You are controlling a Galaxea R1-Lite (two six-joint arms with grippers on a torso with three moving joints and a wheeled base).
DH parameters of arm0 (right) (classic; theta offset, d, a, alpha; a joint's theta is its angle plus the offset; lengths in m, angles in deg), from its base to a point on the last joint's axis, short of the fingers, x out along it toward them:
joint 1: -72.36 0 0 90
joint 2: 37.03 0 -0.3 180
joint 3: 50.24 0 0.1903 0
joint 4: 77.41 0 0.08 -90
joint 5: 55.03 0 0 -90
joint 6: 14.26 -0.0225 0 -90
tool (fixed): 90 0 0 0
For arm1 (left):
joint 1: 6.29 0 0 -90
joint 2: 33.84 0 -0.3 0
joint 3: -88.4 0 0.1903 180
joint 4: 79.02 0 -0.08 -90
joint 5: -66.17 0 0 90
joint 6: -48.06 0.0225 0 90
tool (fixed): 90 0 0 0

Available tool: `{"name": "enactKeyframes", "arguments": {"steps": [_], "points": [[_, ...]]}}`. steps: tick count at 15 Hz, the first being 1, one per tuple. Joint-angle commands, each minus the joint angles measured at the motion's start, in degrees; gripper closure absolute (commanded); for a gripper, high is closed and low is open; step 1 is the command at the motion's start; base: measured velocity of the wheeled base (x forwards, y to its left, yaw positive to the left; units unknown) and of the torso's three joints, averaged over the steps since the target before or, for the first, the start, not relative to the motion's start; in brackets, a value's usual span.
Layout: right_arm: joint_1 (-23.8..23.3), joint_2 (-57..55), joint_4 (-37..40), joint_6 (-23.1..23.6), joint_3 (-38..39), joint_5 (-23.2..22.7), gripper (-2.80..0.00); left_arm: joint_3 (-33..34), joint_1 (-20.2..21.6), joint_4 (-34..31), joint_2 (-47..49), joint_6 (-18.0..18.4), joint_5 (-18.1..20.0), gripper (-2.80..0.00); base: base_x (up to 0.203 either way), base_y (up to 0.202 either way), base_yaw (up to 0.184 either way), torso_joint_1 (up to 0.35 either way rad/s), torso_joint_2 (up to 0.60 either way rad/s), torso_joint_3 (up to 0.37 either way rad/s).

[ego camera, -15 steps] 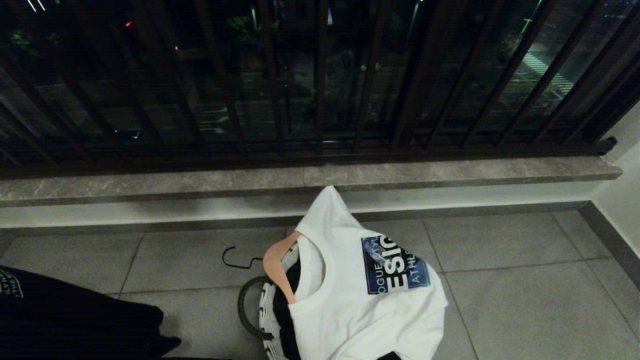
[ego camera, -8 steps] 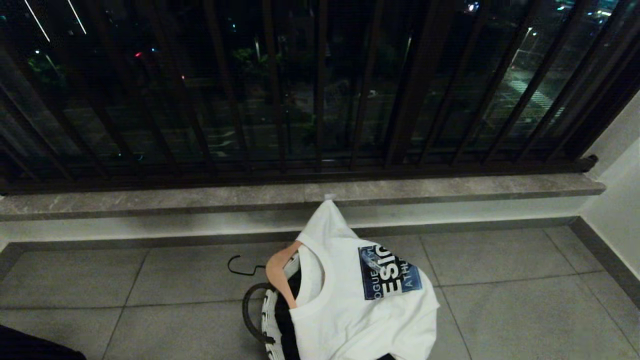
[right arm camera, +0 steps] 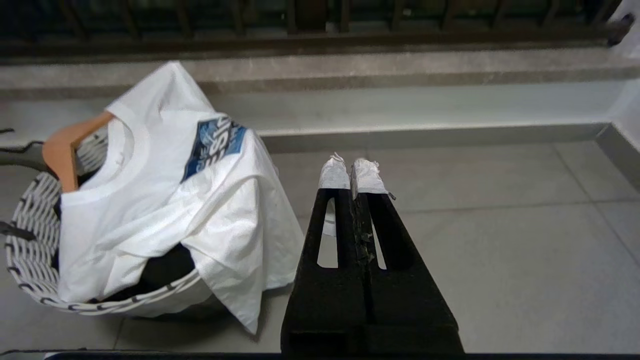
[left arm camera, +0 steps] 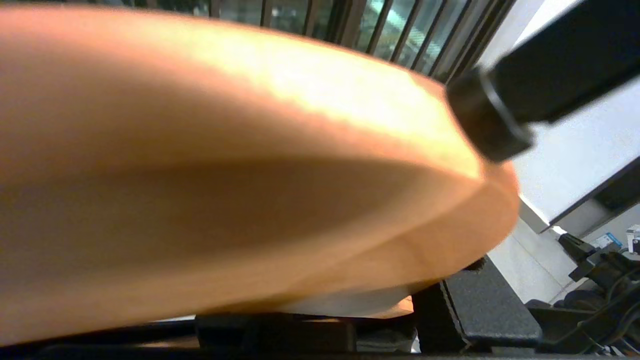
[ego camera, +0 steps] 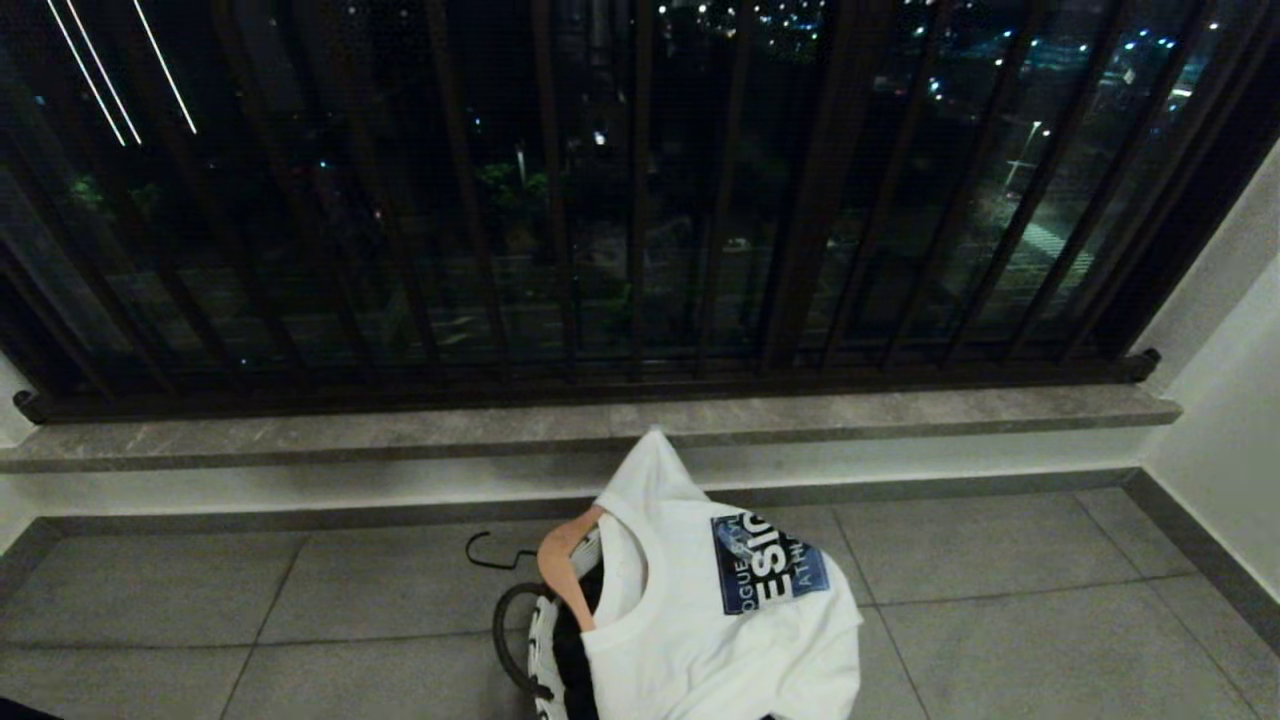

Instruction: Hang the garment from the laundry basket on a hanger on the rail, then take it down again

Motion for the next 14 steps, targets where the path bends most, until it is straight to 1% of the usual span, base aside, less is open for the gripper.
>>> {"name": "enactKeyframes", "arguments": {"steps": [1,11,14], "points": [[0.0,0.0,0.0,0.0,0.0,0.0,0.00,0.0,0.0,-0.2,0.2,0.0,0.0,0.00,0.000,0.000,0.000,-0.002,0.01,0.203],[0.0,0.0,0.0,0.0,0.0,0.0,0.00,0.4,-0.1,-0.2,-0.4,-0.1,-0.1,0.00,0.000,0.000,0.000,0.004,0.00,0.199],[0.0,0.0,0.0,0.0,0.0,0.0,0.00,0.5,0.0,-0.2,-0.5,-0.1,-0.1,0.00,0.000,0.000,0.000,0.002,-0.04,0.023]]}}
